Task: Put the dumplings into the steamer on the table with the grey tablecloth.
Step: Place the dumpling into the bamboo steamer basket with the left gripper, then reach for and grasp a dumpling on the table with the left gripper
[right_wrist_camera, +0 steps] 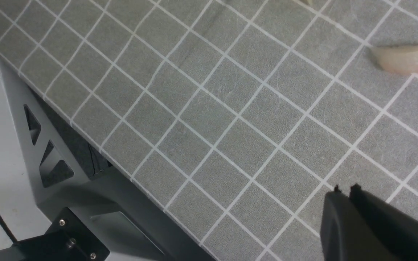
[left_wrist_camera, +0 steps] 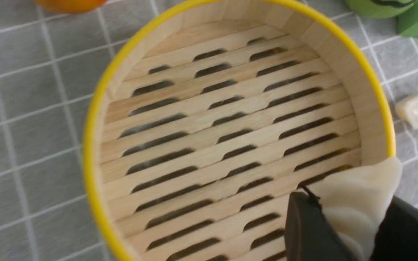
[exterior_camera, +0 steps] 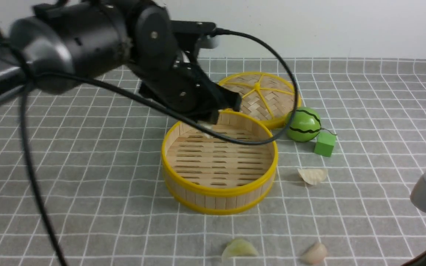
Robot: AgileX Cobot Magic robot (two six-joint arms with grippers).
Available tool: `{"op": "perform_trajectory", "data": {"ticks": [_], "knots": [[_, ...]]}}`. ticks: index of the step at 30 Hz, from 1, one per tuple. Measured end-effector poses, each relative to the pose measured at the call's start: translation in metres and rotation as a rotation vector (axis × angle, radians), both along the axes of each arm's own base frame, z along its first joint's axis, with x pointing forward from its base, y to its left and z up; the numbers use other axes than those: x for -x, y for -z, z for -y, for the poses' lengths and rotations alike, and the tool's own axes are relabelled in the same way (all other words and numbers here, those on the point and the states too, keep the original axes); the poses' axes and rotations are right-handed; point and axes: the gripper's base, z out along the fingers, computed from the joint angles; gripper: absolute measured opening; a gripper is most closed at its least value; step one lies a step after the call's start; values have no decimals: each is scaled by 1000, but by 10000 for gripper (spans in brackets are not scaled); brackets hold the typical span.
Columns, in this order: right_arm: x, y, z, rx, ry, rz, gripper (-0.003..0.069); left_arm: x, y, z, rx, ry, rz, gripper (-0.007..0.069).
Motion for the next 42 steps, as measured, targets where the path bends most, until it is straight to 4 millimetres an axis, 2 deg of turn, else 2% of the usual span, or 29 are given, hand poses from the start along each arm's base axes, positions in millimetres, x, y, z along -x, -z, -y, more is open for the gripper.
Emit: {"op": "perform_trajectory", "data": {"ticks": [2, 4, 7, 12, 14, 18, 23, 25, 27, 30, 32, 33, 34, 35, 37, 38, 39, 42], "knots": [[1, 0, 0, 4, -7, -13, 36, -17, 21, 16, 1, -14, -36, 195], [2, 1, 0, 6, -12, -21, 38, -26, 29, 21, 2, -19, -41, 195], [4, 1, 0, 12, -21, -39, 41, -49, 61, 33, -42, -26, -64, 195], [4, 2, 0, 13, -24, -43, 42, -67, 84, 43, -49, -59, -72, 208], [4, 2, 1, 17, -24, -43, 42, -71, 89, 46, -35, -77, -71, 252], [3, 3, 4, 59, -25, -29, 44, -76, 100, 48, -38, -88, -80, 386], [3, 4, 6, 88, -25, -19, 45, -75, 102, 45, -78, -88, -95, 470], [2, 4, 6, 88, -25, -18, 46, -73, 94, 43, -98, -90, -104, 478], [2, 4, 6, 88, -24, -16, 46, -70, 75, 40, -112, -91, -108, 482], [2, 4, 6, 87, -21, -10, 48, -60, 31, 33, -134, -68, -96, 486], [1, 4, 6, 86, -19, -5, 52, -53, 11, 28, -145, -50, -89, 486], [1, 4, 6, 84, -15, 2, 55, -44, -14, 23, -143, -26, -68, 486], [0, 3, 6, 83, -14, 5, 55, -35, -32, 19, -121, -14, -52, 486], [0, 3, 6, 82, -12, 8, 57, -32, -38, 18, -115, -8, -50, 486], [-2, 3, 6, 77, -5, 23, 61, -11, -63, 12, -74, 43, -42, 486], [-2, 3, 6, 77, -3, 27, 62, -5, -69, 10, -74, 54, -31, 486], [-2, 2, 6, 75, 0, 32, 62, 10, -76, 9, -79, 101, -33, 486], [-3, 2, 6, 74, 2, 37, 67, 41, -70, 6, -129, 184, -80, 486]]}}
